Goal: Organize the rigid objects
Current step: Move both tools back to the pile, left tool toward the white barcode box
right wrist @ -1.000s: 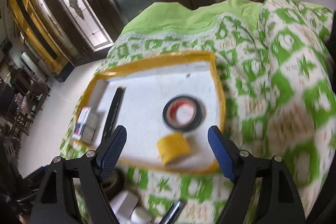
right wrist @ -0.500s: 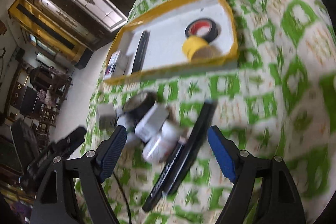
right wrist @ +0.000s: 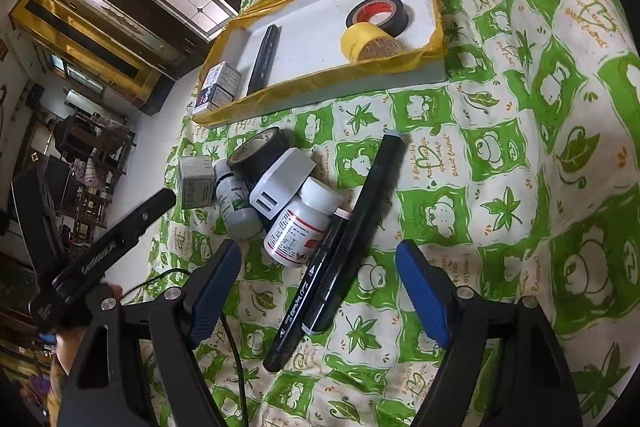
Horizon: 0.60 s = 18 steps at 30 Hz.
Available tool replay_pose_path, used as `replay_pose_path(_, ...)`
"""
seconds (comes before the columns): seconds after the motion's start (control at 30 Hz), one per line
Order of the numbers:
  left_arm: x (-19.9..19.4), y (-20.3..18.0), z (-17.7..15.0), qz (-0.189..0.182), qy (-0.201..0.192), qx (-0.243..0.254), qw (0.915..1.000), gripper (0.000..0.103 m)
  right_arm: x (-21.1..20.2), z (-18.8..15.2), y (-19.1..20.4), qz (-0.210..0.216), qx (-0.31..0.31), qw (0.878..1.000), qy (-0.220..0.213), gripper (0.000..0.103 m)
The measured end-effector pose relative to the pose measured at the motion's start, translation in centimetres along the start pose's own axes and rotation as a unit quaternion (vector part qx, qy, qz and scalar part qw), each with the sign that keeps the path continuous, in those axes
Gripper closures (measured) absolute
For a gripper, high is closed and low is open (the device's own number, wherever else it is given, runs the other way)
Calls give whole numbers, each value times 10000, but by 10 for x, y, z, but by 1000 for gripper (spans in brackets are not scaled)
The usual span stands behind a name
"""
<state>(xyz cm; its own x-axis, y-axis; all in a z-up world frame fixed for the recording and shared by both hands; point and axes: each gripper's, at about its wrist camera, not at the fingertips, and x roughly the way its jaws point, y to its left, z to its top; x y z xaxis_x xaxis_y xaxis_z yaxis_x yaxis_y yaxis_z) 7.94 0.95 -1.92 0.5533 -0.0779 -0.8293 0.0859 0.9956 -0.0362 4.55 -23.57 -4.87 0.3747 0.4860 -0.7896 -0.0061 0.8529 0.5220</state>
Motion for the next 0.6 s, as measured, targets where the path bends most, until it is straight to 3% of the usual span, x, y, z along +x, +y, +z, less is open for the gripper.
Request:
replay_pose_path(0.1,9,-7,5,-68,191,626,9978,24,2,1,0,-20,10,10000,27,24)
replay_pose_path(0.33,32,-21,8,17,402,1308,9906,25,9,2,2,-132,-44,9999,56,24)
replay_pose_path(0.4,37,-25,7,18,485,1404,9889,55,10,2,3,-160,-55,9998,52,24)
replay_pose_path(0.5,38,-25,5,-57,531,1271,9905,60,13,3,0,-212,-38,9998,48,27)
replay_pose_path(0.6,35,-25,-3,-149,621,1068,9922,66,16,5,-7,-235,88,9996,121,40)
